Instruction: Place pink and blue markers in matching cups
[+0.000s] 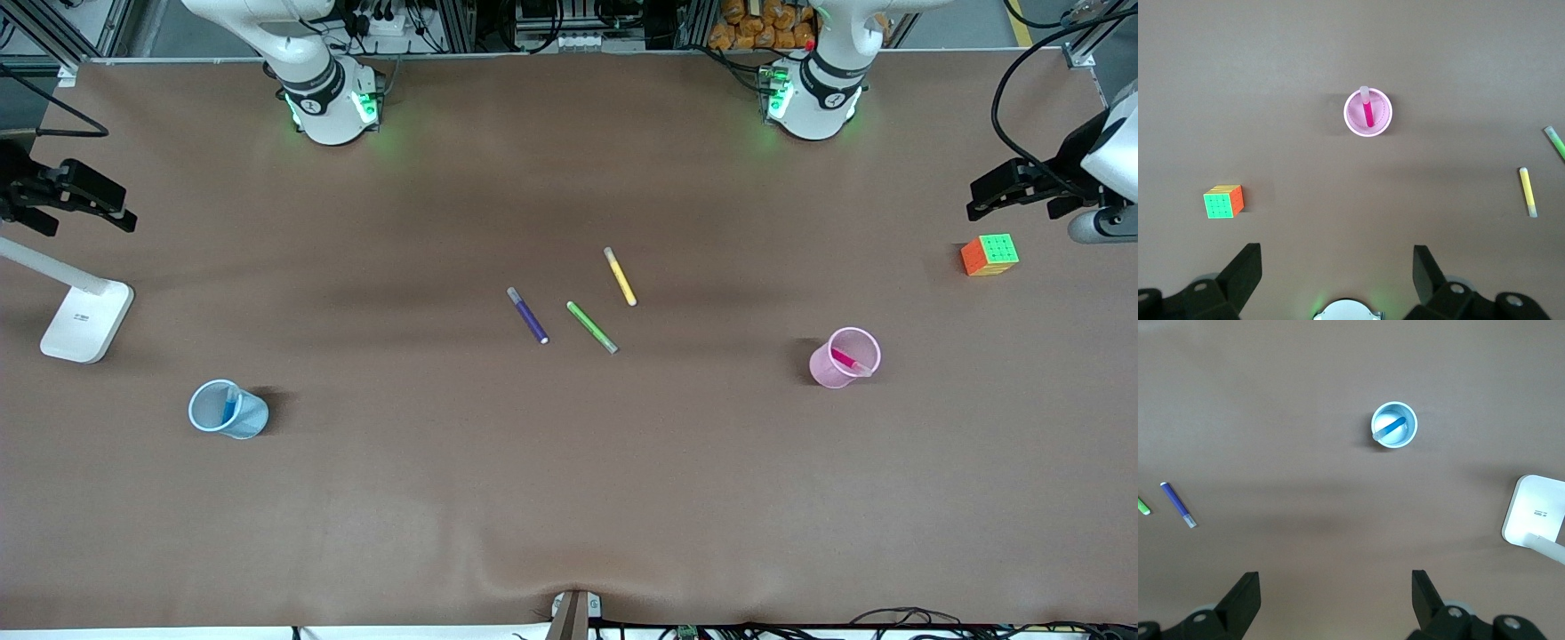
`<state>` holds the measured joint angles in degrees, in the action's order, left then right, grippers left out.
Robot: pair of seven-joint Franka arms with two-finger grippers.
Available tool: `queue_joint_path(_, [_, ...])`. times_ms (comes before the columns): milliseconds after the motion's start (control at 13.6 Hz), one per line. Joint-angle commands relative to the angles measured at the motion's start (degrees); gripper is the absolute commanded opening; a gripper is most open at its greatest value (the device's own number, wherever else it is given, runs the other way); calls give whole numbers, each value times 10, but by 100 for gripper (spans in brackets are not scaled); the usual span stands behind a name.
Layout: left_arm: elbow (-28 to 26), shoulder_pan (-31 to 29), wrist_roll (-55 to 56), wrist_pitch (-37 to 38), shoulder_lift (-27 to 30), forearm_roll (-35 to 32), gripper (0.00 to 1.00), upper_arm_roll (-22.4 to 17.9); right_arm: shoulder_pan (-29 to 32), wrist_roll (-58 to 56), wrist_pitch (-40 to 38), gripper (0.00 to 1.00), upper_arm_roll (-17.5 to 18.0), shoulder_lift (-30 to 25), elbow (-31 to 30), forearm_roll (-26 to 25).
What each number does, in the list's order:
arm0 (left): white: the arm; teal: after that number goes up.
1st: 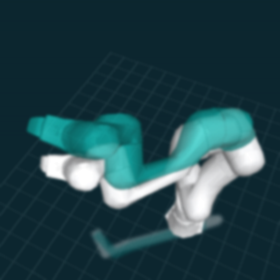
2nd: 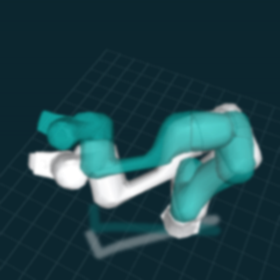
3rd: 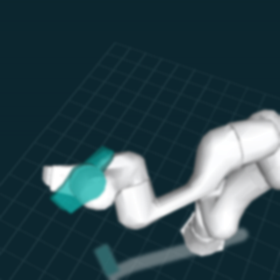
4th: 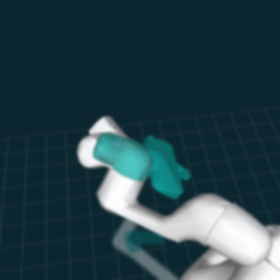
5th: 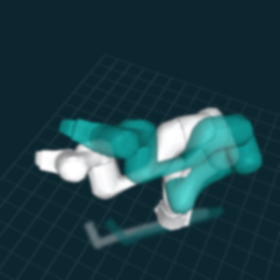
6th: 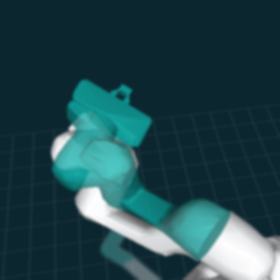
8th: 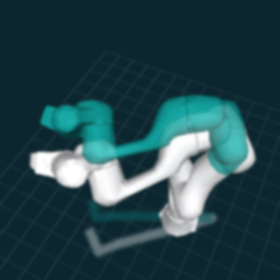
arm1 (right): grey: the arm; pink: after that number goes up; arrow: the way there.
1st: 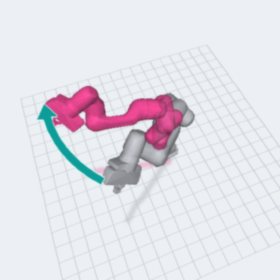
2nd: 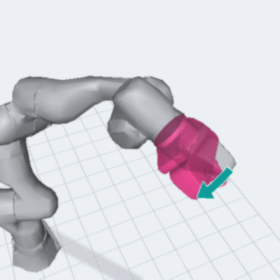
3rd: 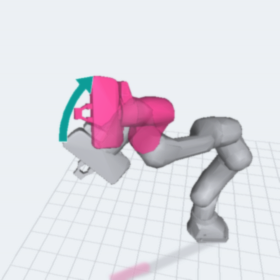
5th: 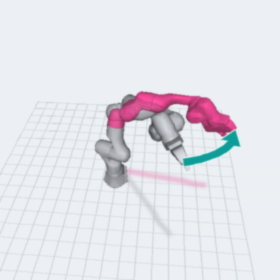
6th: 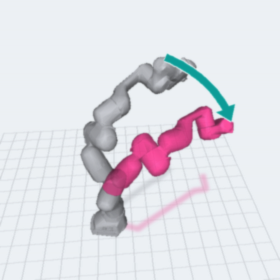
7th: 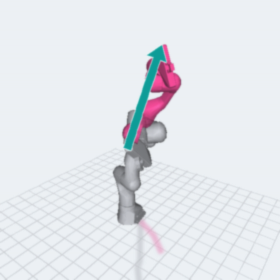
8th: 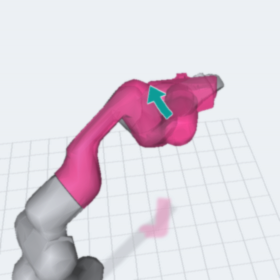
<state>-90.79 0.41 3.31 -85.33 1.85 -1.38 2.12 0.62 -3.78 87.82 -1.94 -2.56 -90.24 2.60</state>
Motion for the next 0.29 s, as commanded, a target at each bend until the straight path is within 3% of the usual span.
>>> queue_joint_path(0, [12,-2,28,14,1,6,100,3,8,-4,-10,100,3,5,14,11])
queue_joint_path(220, [11,-1,53,20,1,9,100,5,7,-5,-11,100,3,5,14,11])
